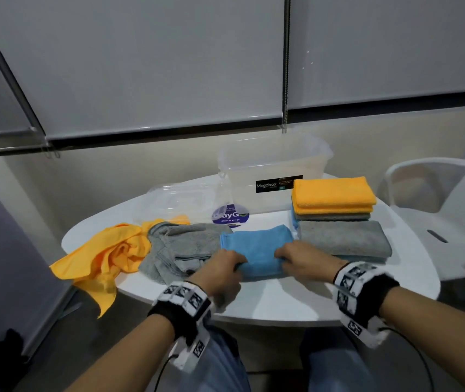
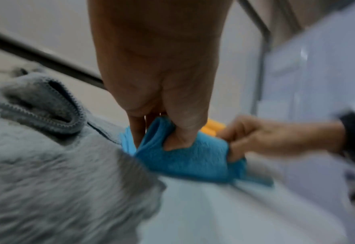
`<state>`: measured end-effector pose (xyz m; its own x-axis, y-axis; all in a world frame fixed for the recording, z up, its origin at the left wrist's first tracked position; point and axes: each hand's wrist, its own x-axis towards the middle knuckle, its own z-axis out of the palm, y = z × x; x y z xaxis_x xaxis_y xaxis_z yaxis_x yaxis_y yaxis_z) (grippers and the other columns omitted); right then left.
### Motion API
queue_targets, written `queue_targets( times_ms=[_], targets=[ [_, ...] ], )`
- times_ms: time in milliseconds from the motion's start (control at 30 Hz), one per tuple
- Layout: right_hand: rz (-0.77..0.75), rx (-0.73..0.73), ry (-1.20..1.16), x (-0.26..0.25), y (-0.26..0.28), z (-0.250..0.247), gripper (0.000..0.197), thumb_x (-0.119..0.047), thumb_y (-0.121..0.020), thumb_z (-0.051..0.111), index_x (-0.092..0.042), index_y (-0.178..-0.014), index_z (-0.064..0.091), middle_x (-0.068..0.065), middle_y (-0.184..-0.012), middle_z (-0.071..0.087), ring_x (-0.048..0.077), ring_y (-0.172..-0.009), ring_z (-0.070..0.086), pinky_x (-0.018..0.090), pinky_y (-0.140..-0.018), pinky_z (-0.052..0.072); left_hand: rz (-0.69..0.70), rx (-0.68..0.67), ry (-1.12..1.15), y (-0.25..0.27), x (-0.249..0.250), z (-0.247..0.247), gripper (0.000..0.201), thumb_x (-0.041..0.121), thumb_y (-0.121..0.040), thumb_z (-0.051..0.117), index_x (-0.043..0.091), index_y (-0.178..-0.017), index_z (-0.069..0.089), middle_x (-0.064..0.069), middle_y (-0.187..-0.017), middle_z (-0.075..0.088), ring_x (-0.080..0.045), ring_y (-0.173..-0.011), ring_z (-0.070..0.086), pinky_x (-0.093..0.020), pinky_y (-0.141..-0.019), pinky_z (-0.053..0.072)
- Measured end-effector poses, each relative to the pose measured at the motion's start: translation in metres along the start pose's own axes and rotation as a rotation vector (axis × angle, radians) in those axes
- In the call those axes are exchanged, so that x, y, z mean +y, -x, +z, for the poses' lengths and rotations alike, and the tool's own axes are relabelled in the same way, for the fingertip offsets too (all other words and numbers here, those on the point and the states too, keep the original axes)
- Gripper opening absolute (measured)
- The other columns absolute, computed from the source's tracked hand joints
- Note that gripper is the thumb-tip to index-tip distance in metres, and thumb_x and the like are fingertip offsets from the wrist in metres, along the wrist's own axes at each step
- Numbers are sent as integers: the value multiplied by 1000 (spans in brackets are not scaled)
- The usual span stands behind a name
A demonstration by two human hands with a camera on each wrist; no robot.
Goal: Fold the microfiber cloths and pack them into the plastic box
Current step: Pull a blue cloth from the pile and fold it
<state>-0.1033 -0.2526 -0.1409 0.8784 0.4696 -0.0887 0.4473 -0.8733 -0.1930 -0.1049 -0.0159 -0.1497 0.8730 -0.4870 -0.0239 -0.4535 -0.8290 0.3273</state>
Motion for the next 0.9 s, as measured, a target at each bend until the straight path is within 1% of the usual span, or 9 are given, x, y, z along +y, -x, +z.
queue_targets(
  times_ms=[67,133,233,300,400,467,567,667,900],
  targets=[
    [28,30,-231,7,-3,-16,19,-9,-84,53,-8,-65,50,4,-63,50,15,-62,49,35,-61,36,-52,23,213,-2,-4,-17,6,10,-82,62,9,-80,67,-7,-73,61,-10,-65,51,-19,-57,37],
    [107,104,-437,12,-4,-32,21,-10,-85,58,-12,-65,58,-2,-61,52,6,-58,47,26,-57,37,-145,101,429,-6,-10,-25,7,11,-85,62,8,-81,68,-2,-70,61,-8,-63,52,-21,-58,42],
    [203,163,-749,17,-6,-45,14,-22,-85,73,-9,-90,72,1,-82,69,12,-75,64,21,-58,47,-284,255,754,-16,-17,-23,12,9,-85,64,6,-94,71,-8,-81,69,-18,-72,64,-29,-64,53],
    [252,114,-917,20,-10,-46,28,-23,-78,84,-12,-100,71,6,-95,73,22,-87,71,30,-66,57,-356,338,833,-25,-21,-15,14,10,-86,67,7,-100,71,-12,-94,74,-24,-83,70,-35,-72,57],
    [319,126,-803,24,-23,-40,28,-17,-79,81,-13,-104,68,11,-101,70,27,-94,69,40,-78,61,-413,406,828,-39,-24,-1,18,13,-90,68,7,-107,69,-11,-101,73,-25,-91,71,-39,-81,60],
    [352,173,-687,27,-35,-31,23,-18,-85,76,-11,-104,68,9,-104,68,25,-97,67,41,-83,59,-420,431,749,-46,-24,7,15,17,-93,66,8,-105,67,-10,-102,72,-25,-93,69,-41,-85,58],
    [348,188,-546,32,-48,-16,24,-17,-89,72,-3,-108,68,13,-109,67,24,-99,65,32,-77,52,-422,429,597,-53,-23,14,11,17,-95,62,7,-97,63,-9,-96,67,-24,-89,62,-30,-74,46],
    [355,170,-400,37,-57,-2,30,-21,-94,67,-2,-117,63,15,-119,63,27,-109,60,29,-81,43,-461,416,543,-54,-23,20,18,18,-97,59,1,-103,64,-8,-93,62,-22,-87,57,-27,-72,37],
    [402,136,-217,42,-66,16,21,-23,-96,58,-7,-109,54,14,-116,56,31,-102,58,41,-85,50,-532,386,441,-57,-28,30,24,25,-98,57,4,-87,56,-16,-92,62,-33,-91,60,-32,-70,34]
  ],
)
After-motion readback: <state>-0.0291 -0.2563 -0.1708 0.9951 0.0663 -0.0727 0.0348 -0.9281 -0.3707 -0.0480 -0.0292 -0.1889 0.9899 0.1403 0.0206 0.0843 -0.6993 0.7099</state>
